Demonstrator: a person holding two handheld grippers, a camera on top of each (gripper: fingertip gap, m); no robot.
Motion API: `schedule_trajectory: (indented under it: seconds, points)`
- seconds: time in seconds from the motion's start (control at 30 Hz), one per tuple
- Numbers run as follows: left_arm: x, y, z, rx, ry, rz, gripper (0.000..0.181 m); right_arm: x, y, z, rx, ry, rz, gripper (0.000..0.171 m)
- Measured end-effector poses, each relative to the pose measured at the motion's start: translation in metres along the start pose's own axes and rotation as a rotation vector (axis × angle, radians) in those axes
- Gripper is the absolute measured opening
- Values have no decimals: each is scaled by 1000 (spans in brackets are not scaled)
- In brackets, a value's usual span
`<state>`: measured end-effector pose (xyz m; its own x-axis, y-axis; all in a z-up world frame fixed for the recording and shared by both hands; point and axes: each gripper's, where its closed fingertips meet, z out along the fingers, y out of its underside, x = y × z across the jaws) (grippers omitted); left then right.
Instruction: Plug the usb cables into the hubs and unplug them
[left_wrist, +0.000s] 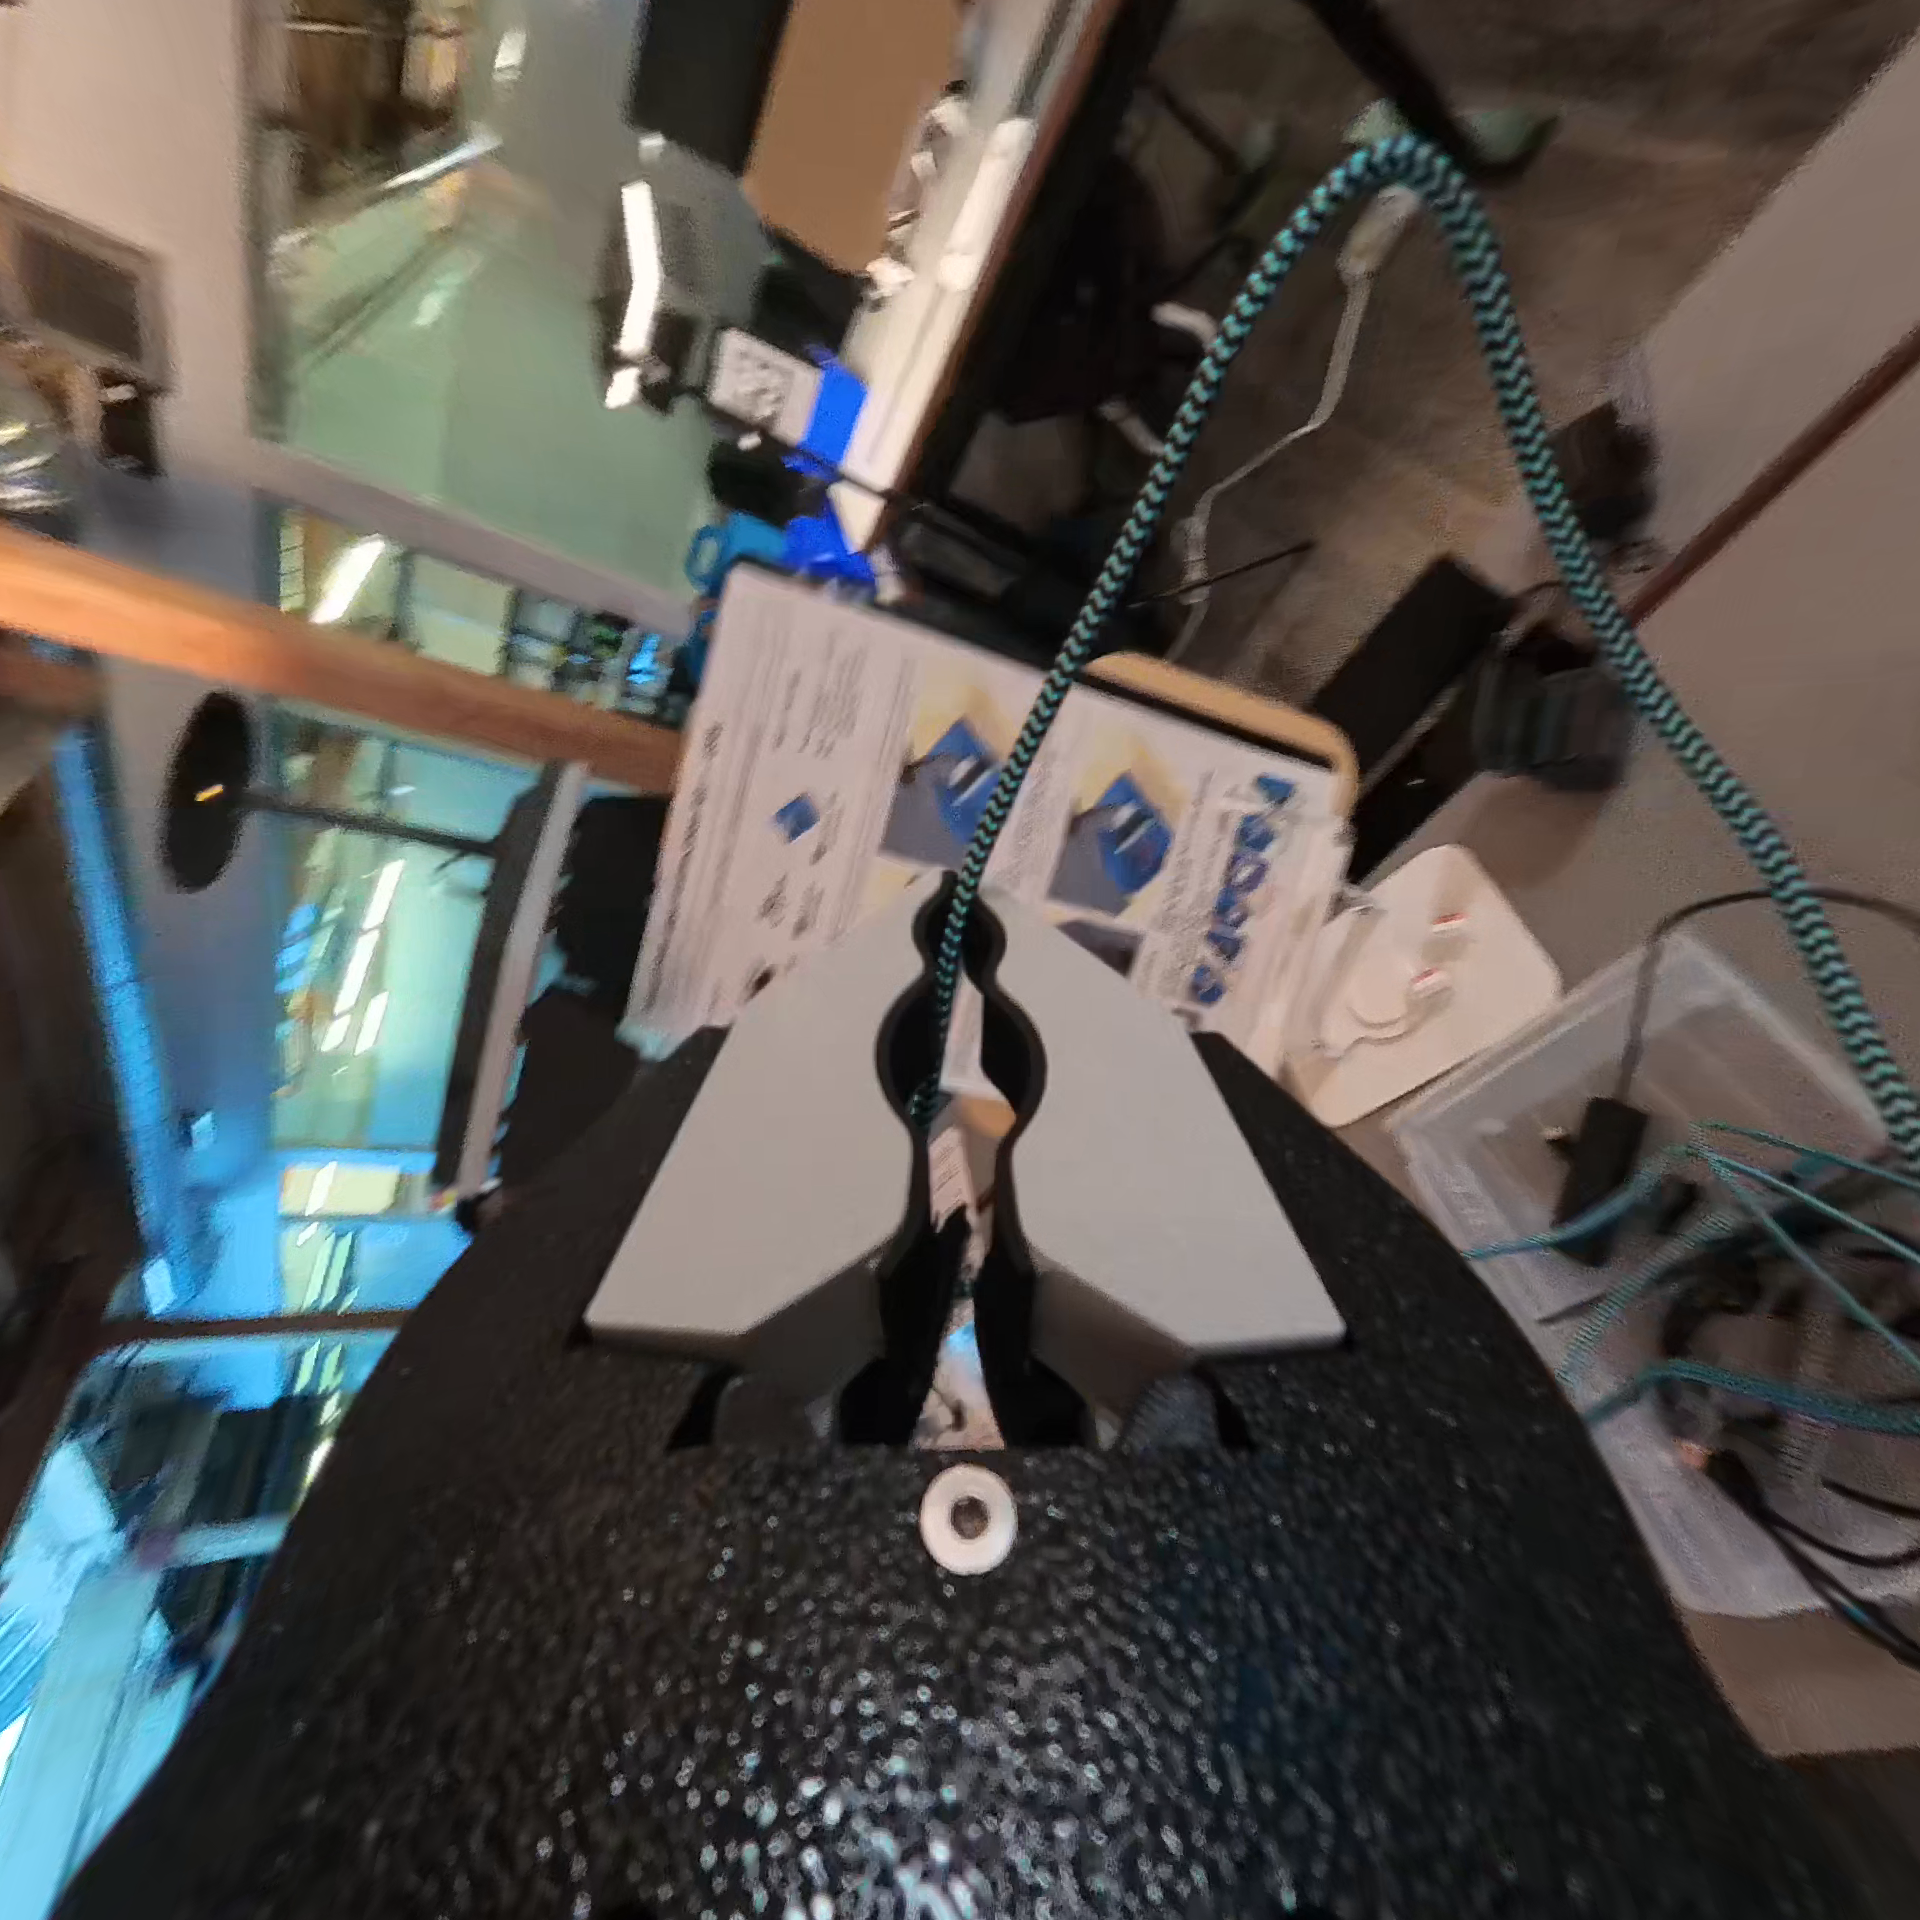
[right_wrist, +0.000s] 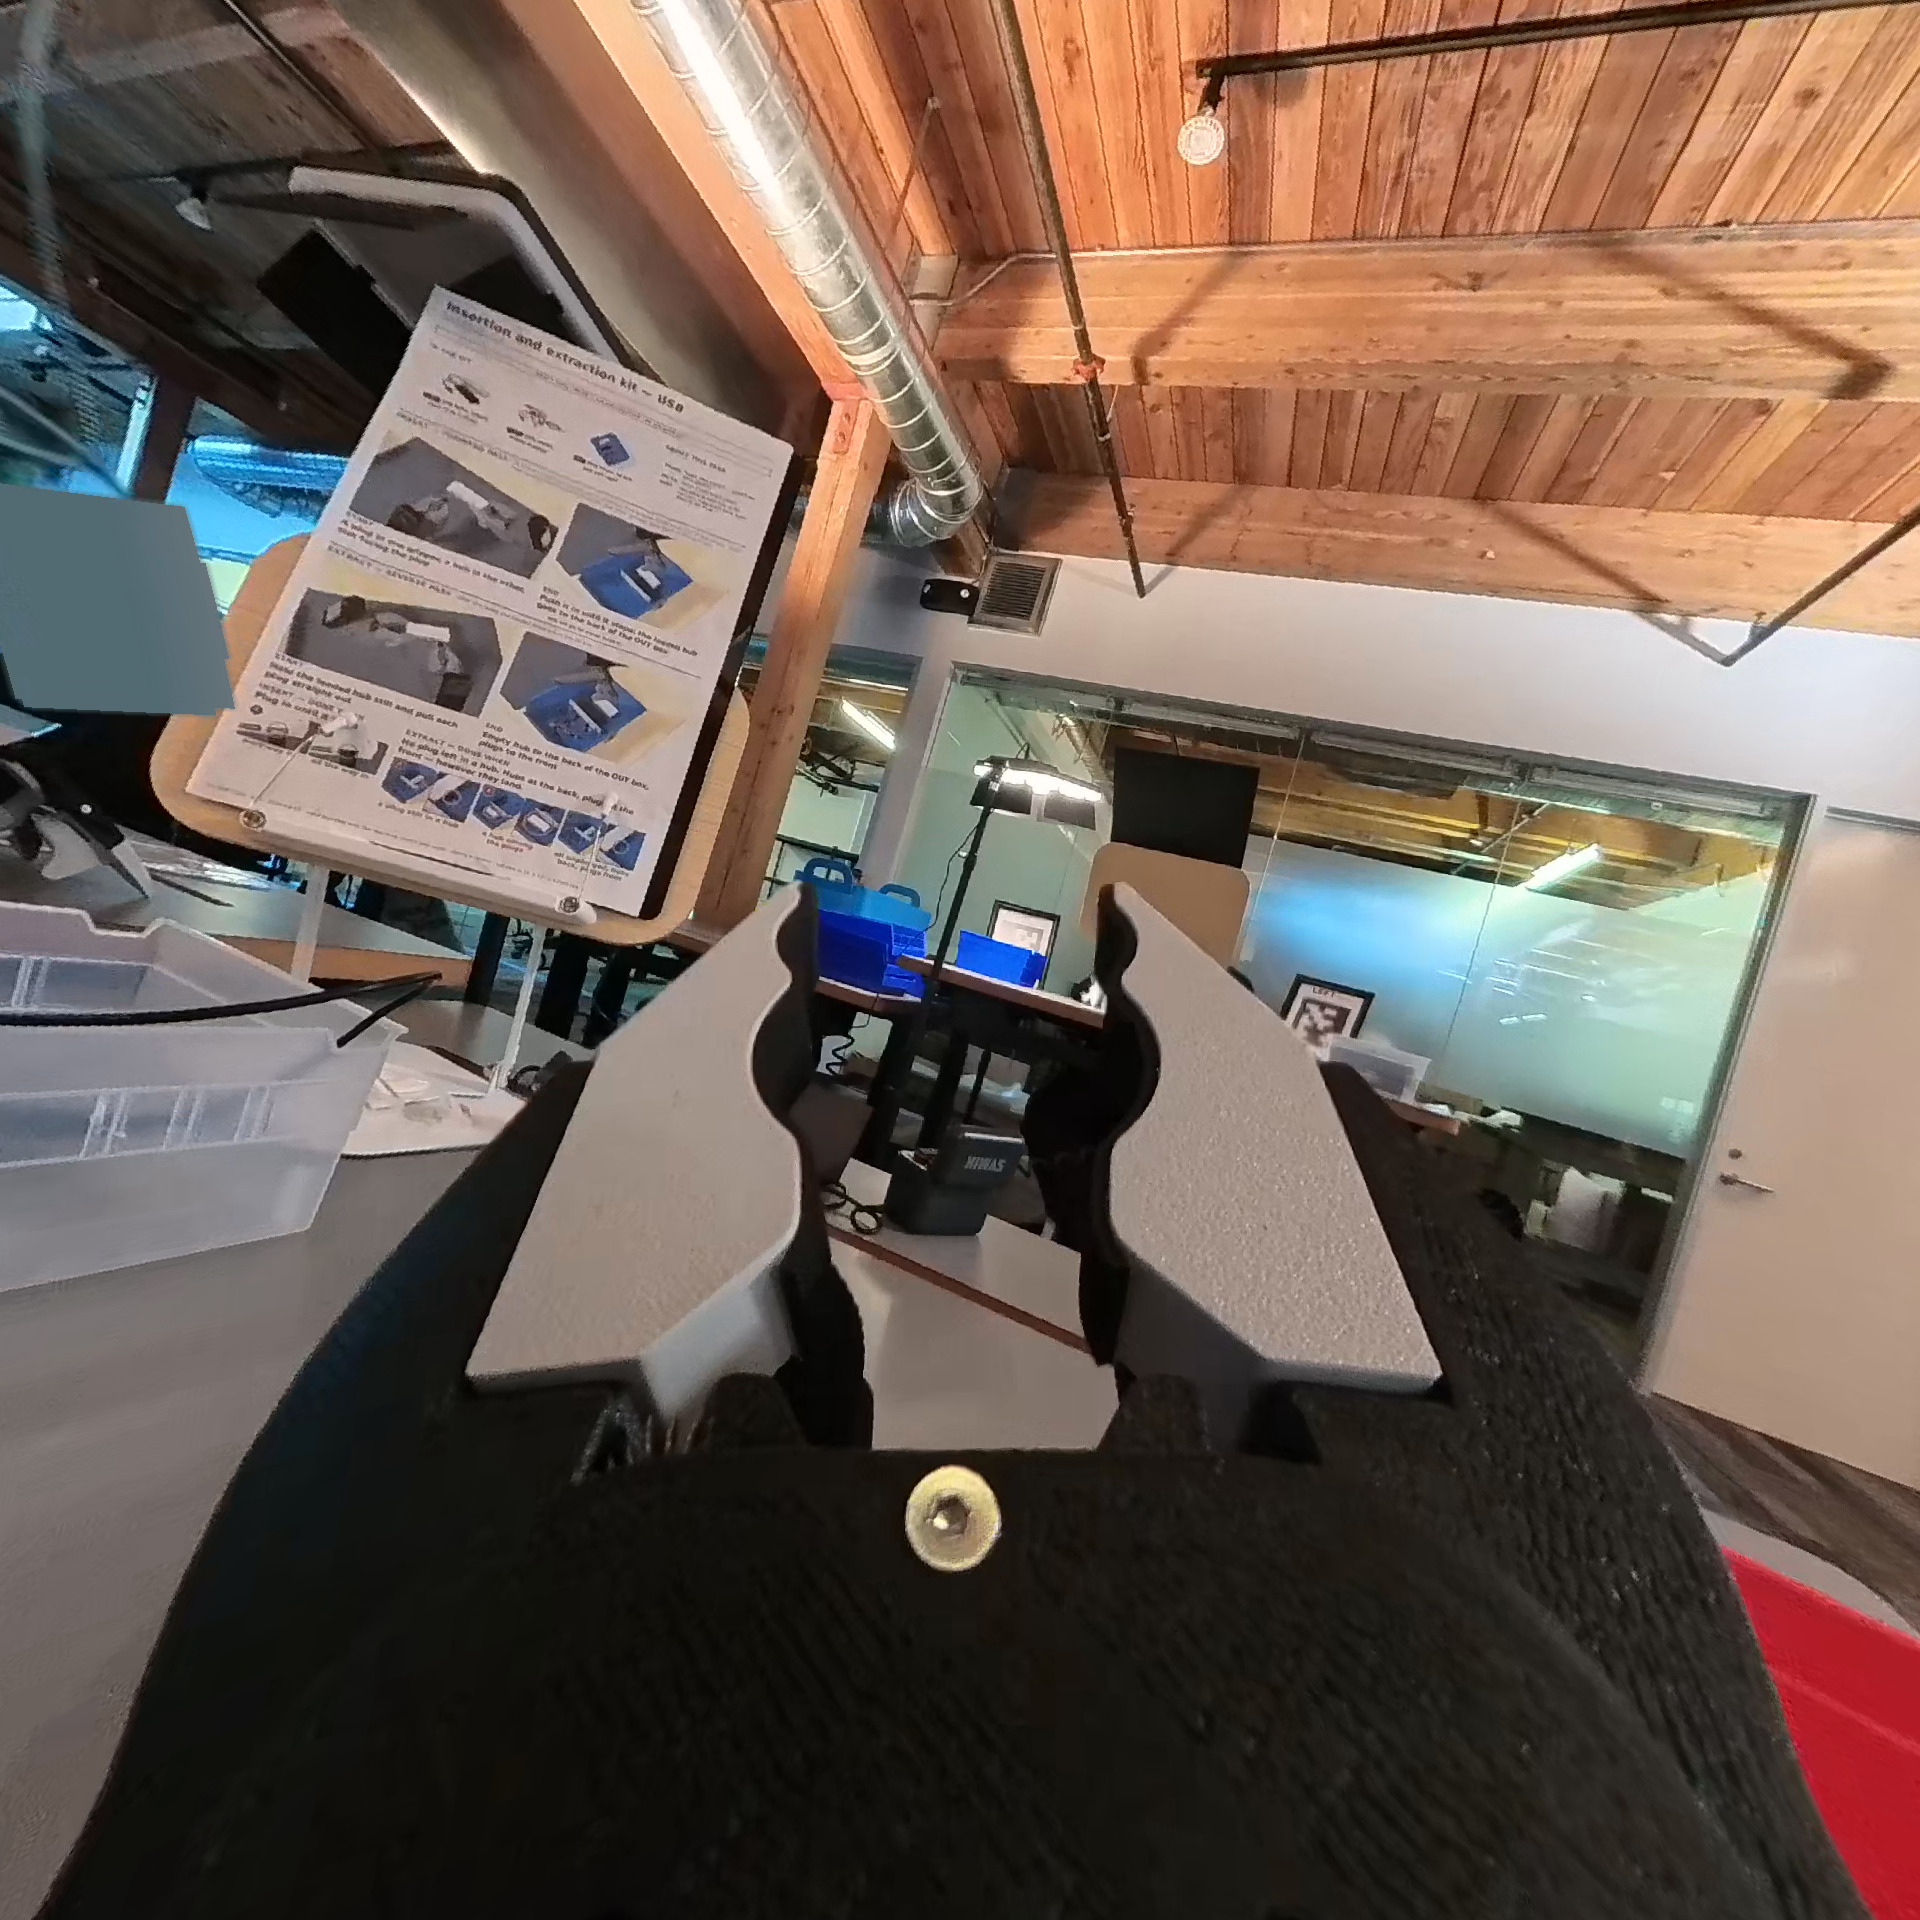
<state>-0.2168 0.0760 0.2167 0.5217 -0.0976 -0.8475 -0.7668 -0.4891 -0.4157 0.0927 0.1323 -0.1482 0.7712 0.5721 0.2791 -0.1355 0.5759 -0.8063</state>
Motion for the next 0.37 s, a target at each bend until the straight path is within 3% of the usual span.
schedule_trajectory:
  seconds: [0.03,0.2,0.37]
  points:
    - [11,-17,9,6,57,7,0,1,-2,0,7,6,2,52]
    - [115,-82,65,17,313,142,0,9,-12,-4,48,37,16,52]
    - [249,-86,133,-36,537,266,0,17,-21,-8,90,69,38,52]
